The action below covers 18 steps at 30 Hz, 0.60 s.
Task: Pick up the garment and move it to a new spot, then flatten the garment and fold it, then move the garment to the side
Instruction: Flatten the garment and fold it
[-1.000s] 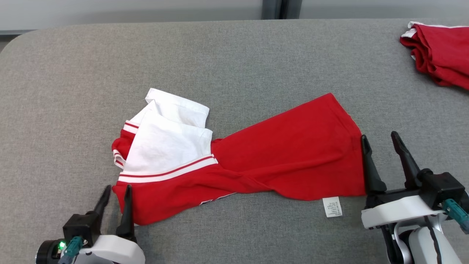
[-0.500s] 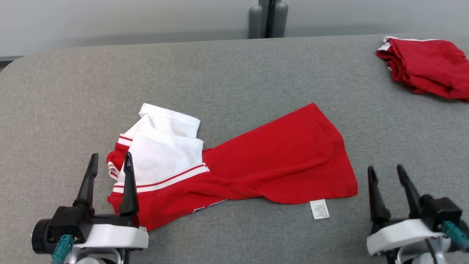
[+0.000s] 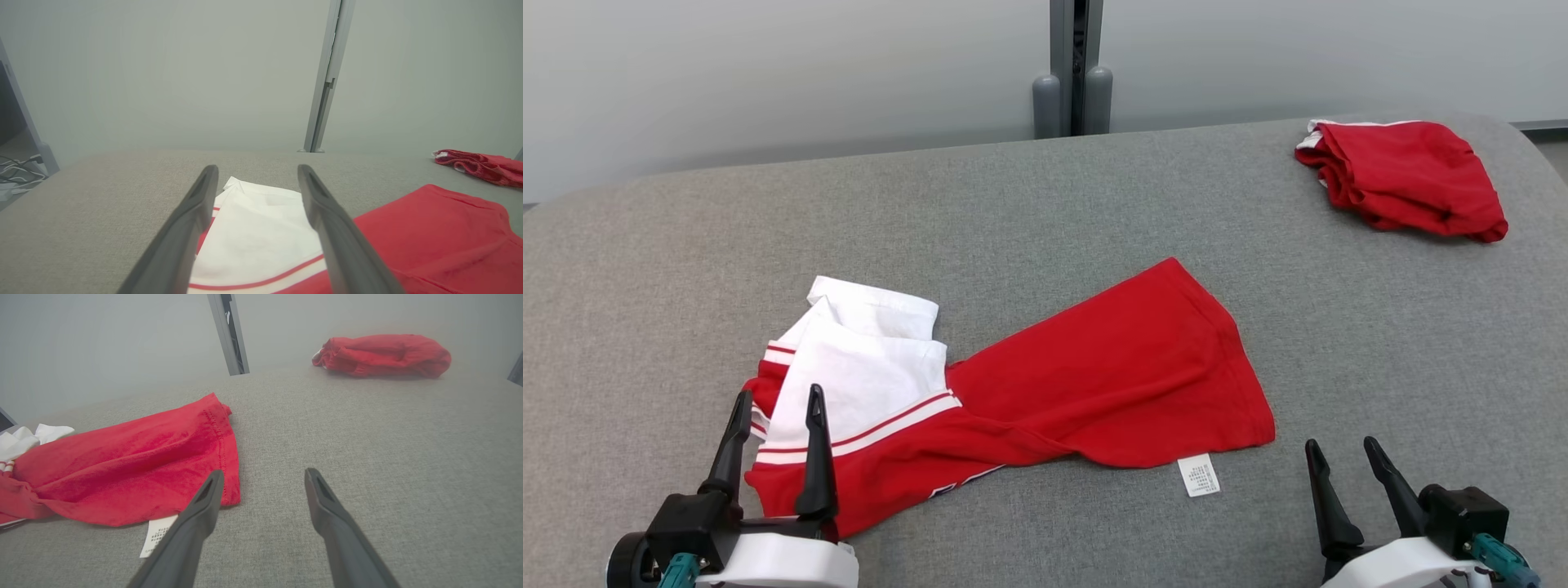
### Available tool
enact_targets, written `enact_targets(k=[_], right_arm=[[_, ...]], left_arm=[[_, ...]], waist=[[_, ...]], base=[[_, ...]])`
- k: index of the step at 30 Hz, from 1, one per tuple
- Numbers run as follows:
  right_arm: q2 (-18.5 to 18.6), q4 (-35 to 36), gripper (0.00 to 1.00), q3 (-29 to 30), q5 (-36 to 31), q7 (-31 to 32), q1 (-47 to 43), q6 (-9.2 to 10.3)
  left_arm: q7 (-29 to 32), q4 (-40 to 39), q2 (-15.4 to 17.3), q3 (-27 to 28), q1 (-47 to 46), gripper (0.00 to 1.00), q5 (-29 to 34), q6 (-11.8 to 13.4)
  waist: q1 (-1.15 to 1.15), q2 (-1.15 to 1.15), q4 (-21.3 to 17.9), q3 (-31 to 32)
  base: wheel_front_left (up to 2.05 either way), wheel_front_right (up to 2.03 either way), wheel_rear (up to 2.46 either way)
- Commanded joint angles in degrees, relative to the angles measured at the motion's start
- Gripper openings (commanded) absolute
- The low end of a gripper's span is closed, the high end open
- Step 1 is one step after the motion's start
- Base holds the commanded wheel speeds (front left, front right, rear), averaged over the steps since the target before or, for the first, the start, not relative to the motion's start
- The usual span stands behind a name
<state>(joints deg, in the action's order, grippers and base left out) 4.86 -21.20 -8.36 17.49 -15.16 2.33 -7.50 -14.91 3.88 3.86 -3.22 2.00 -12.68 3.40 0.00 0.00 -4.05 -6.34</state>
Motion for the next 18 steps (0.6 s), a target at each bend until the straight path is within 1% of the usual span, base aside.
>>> enact_targets(k=[1,5,8,13,18], right_arm=[[0.52,-0.13,1.0,-0.16,0.27,-0.06,-0.31,0.0],[0.76,-0.53,1.0,-0.61,0.07,-0.06,-0.11,0.01],[0.88,-0.41,1.0,-0.83,-0.14,-0.06,0.57,0.0],[1.27,-0.14,1.0,-1.56,-0.36,-0.06,1.96,0.01],[1.79,0.33,1.0,-2.0,-0.67,-0.06,3.45,0.01]], left_arm=[[-0.29,0.16,0.04,0.32,-0.15,1.0,0.14,-0.36],[-0.28,2.57,0.03,0.48,-1.31,1.0,0.03,-1.04],[0.88,6.32,0.68,-0.22,-3.9,1.0,0.2,-1.89],[6.12,13.5,3.08,-1.7,-12.3,1.0,1.52,-3.09],[12.42,20.51,4.71,-2.97,-21.86,1.0,2.82,-3.2]], waist=[[0.0,0.0,-0.02,0.41],[0.0,0.0,0.18,0.72],[0.0,0.0,0.43,0.08],[0.0,0.0,0.76,-2.15],[0.0,0.0,0.59,-4.9]], base=[[0.0,0.0,0.0],[0.0,0.0,0.0],[0.0,0.0,0.0],[0.0,0.0,0.0],[0.0,0.0,0.0]])
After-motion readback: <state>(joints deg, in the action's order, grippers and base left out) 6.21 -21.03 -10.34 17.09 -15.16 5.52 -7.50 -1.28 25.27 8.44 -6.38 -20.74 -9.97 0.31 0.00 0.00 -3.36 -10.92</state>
